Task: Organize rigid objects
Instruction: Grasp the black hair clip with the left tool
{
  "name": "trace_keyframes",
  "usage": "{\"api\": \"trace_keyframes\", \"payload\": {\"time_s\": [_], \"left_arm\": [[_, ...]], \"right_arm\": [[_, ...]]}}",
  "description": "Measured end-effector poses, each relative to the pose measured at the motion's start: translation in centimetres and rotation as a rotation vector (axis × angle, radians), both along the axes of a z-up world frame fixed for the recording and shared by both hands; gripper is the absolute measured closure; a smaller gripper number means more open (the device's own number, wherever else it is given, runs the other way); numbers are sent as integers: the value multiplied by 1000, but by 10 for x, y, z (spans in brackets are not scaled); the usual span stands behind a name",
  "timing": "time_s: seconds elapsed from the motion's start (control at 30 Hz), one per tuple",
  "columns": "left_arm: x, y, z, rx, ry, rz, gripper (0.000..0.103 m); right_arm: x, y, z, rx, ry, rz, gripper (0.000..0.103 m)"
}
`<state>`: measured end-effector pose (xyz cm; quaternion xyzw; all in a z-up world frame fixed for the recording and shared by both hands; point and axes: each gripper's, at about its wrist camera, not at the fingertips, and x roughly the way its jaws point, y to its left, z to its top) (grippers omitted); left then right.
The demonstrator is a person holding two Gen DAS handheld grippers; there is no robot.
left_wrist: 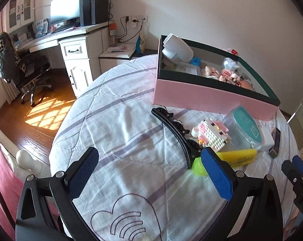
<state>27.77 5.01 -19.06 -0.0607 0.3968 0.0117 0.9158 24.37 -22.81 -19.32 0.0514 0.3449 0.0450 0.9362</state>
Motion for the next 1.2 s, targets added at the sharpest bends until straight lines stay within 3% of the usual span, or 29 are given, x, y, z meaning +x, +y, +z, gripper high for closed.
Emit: {"api": "trace_keyframes", "payload": {"time_s": [0.2, 0.3, 0.4, 0.63, 0.73, 0.8, 0.87, 0.9, 0.97, 1.2], "left_arm": [[32, -9, -13, 20, 76, -21, 0], [43, -15, -15, 63, 104, -19, 0], [49, -22, -18, 164, 117, -1, 0], [45, 8, -18, 120, 117, 30, 0], [52, 4, -19, 149, 120, 17, 1], [54, 0, -18, 154, 102, -11, 9], [54, -3, -16, 136, 85, -47, 33], [55, -6, -14, 136, 76, -62, 40], [55, -9, -11, 127, 57, -88, 83], [29, -3, 3, 110, -18, -88, 84]], "right_arm": [[11, 0, 1, -6, 9, -1, 18], [14, 1, 1, -9, 17, -3, 18], [18, 1, -1, -11, 28, 0, 18], [26, -5, -1, -24, 54, -18, 18], [33, -7, 0, -33, 60, -24, 18], [39, -4, 1, -34, 62, -15, 18], [44, 2, 2, -46, 66, -3, 18], [45, 7, 3, -60, 63, 8, 18], [50, 13, 0, -81, 72, 18, 18], [57, 21, 1, -81, 78, 19, 18]]}}
